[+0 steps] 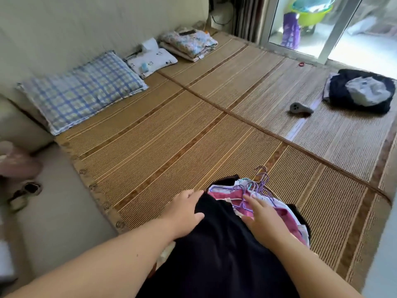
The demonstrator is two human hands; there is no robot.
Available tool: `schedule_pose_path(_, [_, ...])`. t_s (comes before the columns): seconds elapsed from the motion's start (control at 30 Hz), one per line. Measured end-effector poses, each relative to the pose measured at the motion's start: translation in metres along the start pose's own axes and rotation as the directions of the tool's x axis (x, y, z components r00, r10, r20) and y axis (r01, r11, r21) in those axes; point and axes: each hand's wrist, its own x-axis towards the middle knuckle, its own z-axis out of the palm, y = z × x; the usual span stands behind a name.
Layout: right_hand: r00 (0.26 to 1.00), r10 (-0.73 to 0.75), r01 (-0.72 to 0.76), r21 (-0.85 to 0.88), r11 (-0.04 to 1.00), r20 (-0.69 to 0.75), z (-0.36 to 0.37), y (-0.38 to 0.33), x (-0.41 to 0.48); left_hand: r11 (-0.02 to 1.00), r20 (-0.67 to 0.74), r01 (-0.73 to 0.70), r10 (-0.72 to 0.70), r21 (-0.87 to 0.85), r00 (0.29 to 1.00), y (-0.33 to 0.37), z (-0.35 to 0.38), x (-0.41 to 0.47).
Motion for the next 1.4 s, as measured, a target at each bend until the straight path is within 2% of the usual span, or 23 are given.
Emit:
schedule_pose_path(0.13, [0.956, -0.290, 0.293, -0.111, 0.950, 0.047, -0.009, -0.101, 0.000, 0.997, -0.093, -0.005, -0.002, -0.075, 0.996, -0.024, -0.060, -0.044])
schedule_pose_path(0.3, [0.810, -0.578, 0.586, -0.193, 0.787, 0.098, -0.007, -0.250, -0.013, 0.996, -0.278, 0.081, -0.086, -0.029, 0.957, -0.079, -0.137, -0.120])
schedule_pose_path(0.5, [0.592, -0.792, 0.804, -0.183, 0.566, 0.148, 0.022, -0.420, -0.049, 0.958, -0.558, 0.278, -0.268, -0.068, 0.786, -0.174, -0.207, -0.234])
schedule_pose_path(0.67, [0.412, -0.893, 0.907, -0.173, 0.383, 0.183, 0.071, -0.557, -0.093, 0.926, -0.674, 0.345, -0.353, -0.154, 0.649, -0.261, -0.242, -0.335])
schedule_pose_path(0.87, [0.173, -0.968, 0.982, -0.108, 0.155, 0.182, 0.130, -0.723, -0.157, 0.847, -0.803, 0.494, -0.427, -0.195, 0.415, -0.366, -0.292, -0.453])
schedule_pose_path(1.03, [-0.031, -0.997, 0.999, -0.031, -0.033, 0.071, 0.157, -0.837, -0.219, 0.759, -0.882, 0.572, -0.455, -0.311, 0.123, -0.437, -0.334, -0.548])
schedule_pose_path(1.27, [-0.313, -0.943, 0.941, 0.098, -0.324, -0.110, 0.146, -0.972, -0.307, 0.646, -0.876, 0.611, -0.445, -0.457, -0.185, -0.489, -0.388, -0.659])
schedule_pose_path(1.4, [-0.437, -0.883, 0.881, 0.118, -0.458, -0.170, 0.139, -1.042, -0.345, 0.576, -0.813, 0.576, -0.454, -0.581, -0.365, -0.510, -0.413, -0.712])
